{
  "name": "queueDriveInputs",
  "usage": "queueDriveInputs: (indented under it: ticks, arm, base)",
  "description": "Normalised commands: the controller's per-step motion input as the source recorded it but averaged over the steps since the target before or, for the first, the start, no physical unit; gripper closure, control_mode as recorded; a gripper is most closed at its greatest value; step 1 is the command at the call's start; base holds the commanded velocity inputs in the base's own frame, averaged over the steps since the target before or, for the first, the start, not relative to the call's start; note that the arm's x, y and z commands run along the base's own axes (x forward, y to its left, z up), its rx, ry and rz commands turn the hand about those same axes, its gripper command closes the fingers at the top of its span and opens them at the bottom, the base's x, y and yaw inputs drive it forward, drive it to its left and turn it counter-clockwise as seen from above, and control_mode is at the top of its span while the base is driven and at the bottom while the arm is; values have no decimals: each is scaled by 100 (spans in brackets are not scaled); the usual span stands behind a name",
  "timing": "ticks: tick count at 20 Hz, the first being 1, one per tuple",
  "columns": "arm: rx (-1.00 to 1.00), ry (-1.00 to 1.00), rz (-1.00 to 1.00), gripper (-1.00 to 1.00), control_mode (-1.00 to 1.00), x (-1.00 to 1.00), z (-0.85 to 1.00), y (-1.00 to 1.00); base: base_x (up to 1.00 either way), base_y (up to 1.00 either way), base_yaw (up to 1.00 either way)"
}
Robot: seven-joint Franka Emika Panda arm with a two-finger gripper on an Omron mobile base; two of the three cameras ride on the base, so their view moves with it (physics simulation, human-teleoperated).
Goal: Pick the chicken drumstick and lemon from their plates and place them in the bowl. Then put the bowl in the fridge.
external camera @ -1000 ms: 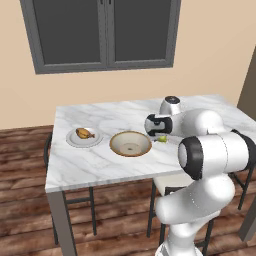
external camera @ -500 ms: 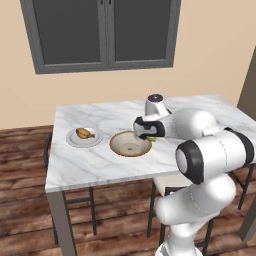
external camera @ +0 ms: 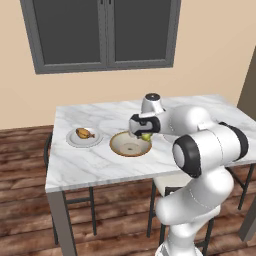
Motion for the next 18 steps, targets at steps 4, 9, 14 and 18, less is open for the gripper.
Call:
queueDriveInputs:
  ticks: [4,9,14,18]
  arm:
    - [10,0,-10,100,-100,8,-16,18]
    - [7,0,-13,100,-100,3,-15,21]
    - [3,1,-14,100,-100,0,-20,16]
    - [0,4,-13,100,-100,0,-26,13]
  base:
    - [0,0,0]
    - [0,0,0]
    - [0,0,0]
    - [0,0,0]
